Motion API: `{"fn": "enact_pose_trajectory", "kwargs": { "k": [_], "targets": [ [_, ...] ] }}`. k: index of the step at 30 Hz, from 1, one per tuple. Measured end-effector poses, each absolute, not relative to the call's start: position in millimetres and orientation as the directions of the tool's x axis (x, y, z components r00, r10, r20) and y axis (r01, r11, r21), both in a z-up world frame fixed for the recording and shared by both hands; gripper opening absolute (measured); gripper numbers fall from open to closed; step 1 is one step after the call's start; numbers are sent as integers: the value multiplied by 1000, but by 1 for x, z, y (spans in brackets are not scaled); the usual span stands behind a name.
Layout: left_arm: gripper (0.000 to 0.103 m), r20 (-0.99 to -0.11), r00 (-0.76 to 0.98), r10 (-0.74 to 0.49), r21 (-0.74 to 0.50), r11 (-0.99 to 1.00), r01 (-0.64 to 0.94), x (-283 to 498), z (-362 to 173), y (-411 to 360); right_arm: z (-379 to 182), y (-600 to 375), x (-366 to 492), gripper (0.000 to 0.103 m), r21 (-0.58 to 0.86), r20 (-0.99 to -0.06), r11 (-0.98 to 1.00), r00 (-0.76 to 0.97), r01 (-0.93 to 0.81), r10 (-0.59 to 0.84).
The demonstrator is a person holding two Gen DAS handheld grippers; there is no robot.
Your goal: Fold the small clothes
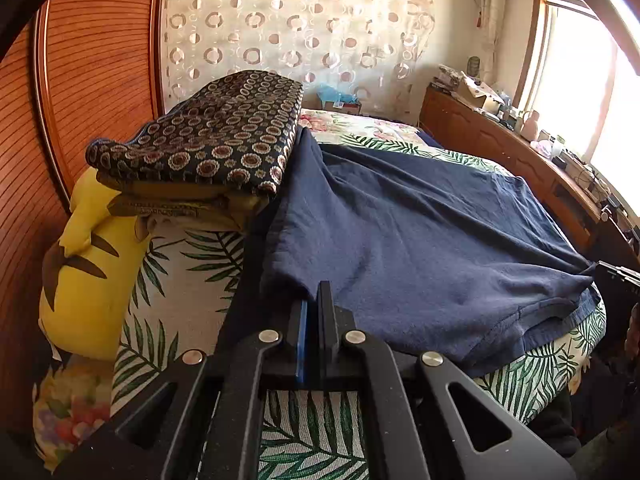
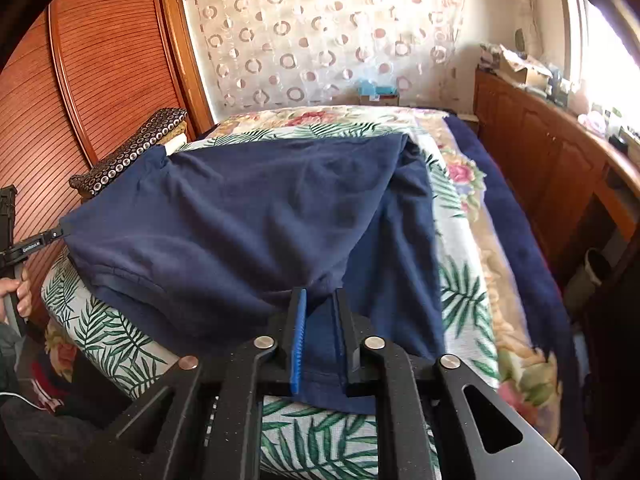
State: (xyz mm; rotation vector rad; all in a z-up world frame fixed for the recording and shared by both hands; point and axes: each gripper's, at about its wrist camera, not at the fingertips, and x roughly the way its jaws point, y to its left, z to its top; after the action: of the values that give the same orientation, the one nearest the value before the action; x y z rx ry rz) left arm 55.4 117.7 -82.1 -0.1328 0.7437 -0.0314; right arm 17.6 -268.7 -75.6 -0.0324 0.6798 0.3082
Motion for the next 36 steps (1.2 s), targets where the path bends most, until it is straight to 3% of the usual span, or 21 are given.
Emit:
{"fn": "enact_pose_trajectory", "kwargs": {
  "k": [2,7,18,20,22,24,36],
  "targets": [
    [35,-665,743,-72,-128,992,-19,53,-79,118,-75,-273,12,22,61,-618,958,743,-279,256],
    [74,-658,749,-78,-158,987,-37,54,-74,125,-79,-290,11,23,44,-626,974,754,-221,199],
    [76,-701,713,-31,-125,989,-81,64,-90,130,-72,-269,10,23,2,-612,971,767,-240,191],
    [76,-704,710,-18,-113,990,-87,64,-92,129,-72,-259,13,30,-4,-611,961,762,-277,217],
    [76,-706,708,-13,-109,990,-91,63,-94,129,-72,-243,15,44,-13,-608,950,757,-312,241],
    [76,-708,706,-11,-109,990,-94,62,-95,130,-75,-228,18,48,-26,-610,941,751,-338,253],
    [76,-723,691,-3,-105,989,-105,62,-104,133,-107,-169,39,49,-72,-678,901,684,-428,270]
  ]
}}
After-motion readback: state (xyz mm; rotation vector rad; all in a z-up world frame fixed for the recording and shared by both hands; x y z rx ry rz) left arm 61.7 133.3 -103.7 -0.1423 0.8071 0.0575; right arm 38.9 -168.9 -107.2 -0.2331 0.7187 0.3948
